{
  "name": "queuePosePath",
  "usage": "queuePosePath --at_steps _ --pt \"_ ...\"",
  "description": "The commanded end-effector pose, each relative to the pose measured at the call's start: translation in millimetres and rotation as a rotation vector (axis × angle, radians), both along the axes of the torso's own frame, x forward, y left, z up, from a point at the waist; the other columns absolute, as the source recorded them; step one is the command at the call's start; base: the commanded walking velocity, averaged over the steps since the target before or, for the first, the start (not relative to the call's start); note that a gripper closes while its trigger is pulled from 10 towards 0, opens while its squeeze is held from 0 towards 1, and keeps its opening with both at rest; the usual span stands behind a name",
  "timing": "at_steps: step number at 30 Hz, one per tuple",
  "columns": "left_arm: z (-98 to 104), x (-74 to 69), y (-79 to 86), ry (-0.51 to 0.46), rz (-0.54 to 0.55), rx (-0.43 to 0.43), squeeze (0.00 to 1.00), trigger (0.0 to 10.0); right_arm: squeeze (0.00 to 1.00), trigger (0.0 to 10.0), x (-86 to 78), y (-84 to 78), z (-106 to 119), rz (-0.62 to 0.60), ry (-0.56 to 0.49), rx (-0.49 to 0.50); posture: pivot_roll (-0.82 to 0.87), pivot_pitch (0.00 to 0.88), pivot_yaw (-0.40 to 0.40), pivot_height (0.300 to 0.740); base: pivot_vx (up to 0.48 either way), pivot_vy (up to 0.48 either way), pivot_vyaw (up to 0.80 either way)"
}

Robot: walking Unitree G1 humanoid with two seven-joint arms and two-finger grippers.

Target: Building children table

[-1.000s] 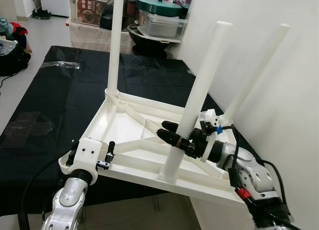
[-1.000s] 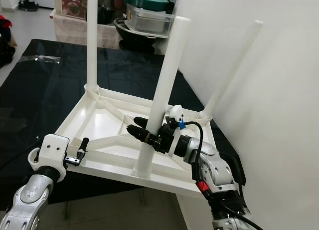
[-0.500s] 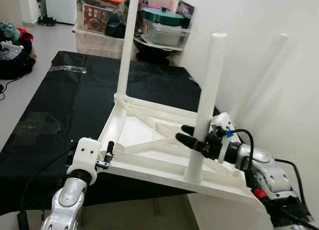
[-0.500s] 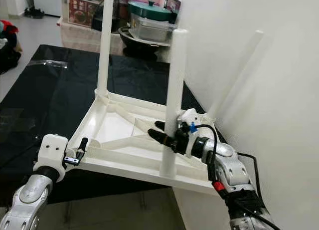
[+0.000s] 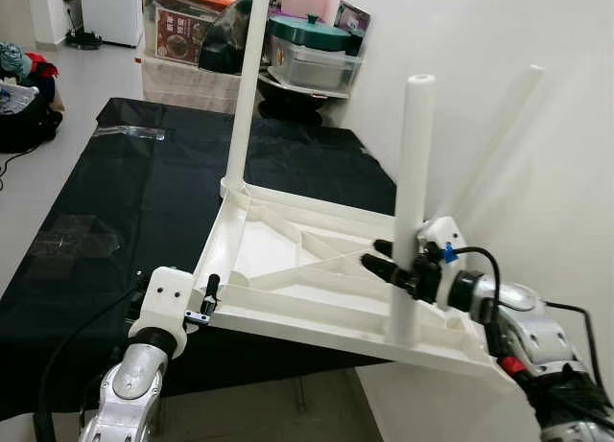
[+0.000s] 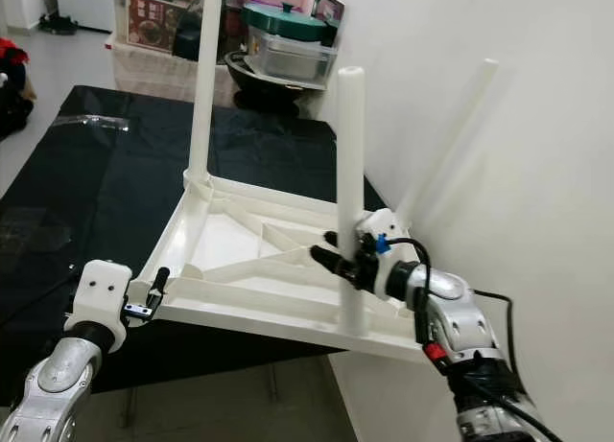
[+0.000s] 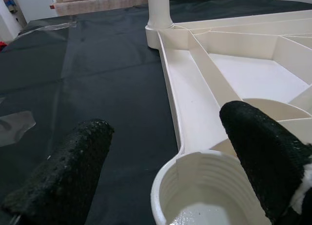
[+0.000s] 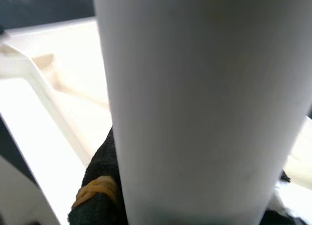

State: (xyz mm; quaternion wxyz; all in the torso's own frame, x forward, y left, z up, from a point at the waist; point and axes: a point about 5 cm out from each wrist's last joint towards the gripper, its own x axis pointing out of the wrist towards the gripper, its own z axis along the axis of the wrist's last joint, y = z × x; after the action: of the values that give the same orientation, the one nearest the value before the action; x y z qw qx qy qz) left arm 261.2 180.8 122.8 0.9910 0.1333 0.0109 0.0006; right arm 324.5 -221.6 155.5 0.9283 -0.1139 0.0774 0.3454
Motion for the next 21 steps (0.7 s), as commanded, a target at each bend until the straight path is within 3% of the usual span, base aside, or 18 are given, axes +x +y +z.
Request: queuePosePath --at_steps 1,7,15,19,21 --pt "-5 -1.2 -5.7 0.022 -0.013 -0.007 0.00 10.0 0.00 0.0 -6.2 -18.3 -22 -0.071 0.096 -0.090 0.16 0.000 -0.199 0.740 0.000 0.000 0.00" --pt "-5 -1.5 -5.7 0.025 -0.016 -0.009 0.00 10.0 0.00 0.0 -4.3 -23.8 -16 -0.085 0.091 -0.102 0.16 0.000 -0.196 0.740 0.000 0.000 0.00" --pt "-5 -1.5 -5.3 0.025 -0.013 -0.007 0.00 10.0 0.00 0.0 -2.8 -30.0 -23 -0.095 0.092 -0.210 0.16 0.000 -0.200 0.740 0.000 0.000 0.00" --pt "-5 -1.6 -5.6 0.025 -0.014 -0.007 0.00 10.0 0.00 0.0 -3.5 -31.7 -32 -0.097 0.083 -0.309 0.16 0.000 -0.199 0.740 0.000 0.000 0.00" --pt "-6 -1.5 -6.5 0.028 -0.019 -0.008 0.00 10.0 0.00 0.0 0.0 -34.4 -37 -0.133 0.037 -0.413 0.16 0.000 -0.200 0.740 0.000 0.000 0.00"
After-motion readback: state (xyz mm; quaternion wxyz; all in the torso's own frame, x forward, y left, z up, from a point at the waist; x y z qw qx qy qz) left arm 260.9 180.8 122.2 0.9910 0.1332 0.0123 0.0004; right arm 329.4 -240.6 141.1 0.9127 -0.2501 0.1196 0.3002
